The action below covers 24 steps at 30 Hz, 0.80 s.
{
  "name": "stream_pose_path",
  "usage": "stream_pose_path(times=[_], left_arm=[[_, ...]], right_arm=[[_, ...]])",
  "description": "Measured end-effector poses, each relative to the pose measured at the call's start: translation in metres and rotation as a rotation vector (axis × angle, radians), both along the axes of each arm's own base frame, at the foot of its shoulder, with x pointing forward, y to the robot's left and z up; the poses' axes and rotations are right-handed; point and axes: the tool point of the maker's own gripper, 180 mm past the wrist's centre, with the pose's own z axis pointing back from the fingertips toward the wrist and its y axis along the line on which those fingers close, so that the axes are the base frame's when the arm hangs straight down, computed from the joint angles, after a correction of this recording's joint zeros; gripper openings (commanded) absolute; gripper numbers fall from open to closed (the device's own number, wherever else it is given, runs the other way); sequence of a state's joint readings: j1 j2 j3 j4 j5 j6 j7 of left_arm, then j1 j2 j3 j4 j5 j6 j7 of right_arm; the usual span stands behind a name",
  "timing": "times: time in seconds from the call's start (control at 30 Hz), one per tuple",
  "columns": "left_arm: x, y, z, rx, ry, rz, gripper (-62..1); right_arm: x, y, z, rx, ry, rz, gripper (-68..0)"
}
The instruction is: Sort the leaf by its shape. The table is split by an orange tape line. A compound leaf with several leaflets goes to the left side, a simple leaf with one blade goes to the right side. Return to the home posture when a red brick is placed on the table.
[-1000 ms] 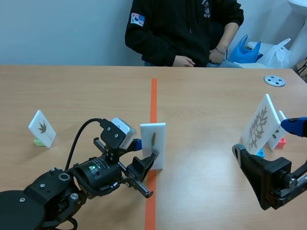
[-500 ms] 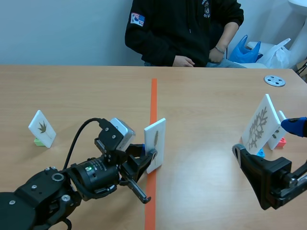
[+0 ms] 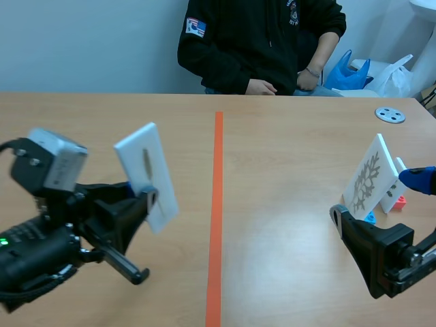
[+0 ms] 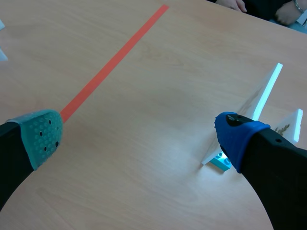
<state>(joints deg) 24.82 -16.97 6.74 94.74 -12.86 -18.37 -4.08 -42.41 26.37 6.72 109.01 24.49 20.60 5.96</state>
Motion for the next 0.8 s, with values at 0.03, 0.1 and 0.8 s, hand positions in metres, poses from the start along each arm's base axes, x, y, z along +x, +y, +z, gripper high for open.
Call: stream_pose_path(times=[0.03,0.1,0.8], left_arm=[[0.000,0.010,0.004,0.008,-0.007,0.038,-55.4],[0.001,0.032,0.010,0.020,-0.014,0.114,-55.4],[0.042,0.162,-0.066,-0.024,0.065,0.605,-55.4]], right_arm=[[0.000,0.000,0.000,0.000,0.000,0.000,0.4],[0.000,0.000,0.000,0.000,0.000,0.000,0.4],[0.000,0.000,0.000,-0.001,0.001,0.000,0.4]])
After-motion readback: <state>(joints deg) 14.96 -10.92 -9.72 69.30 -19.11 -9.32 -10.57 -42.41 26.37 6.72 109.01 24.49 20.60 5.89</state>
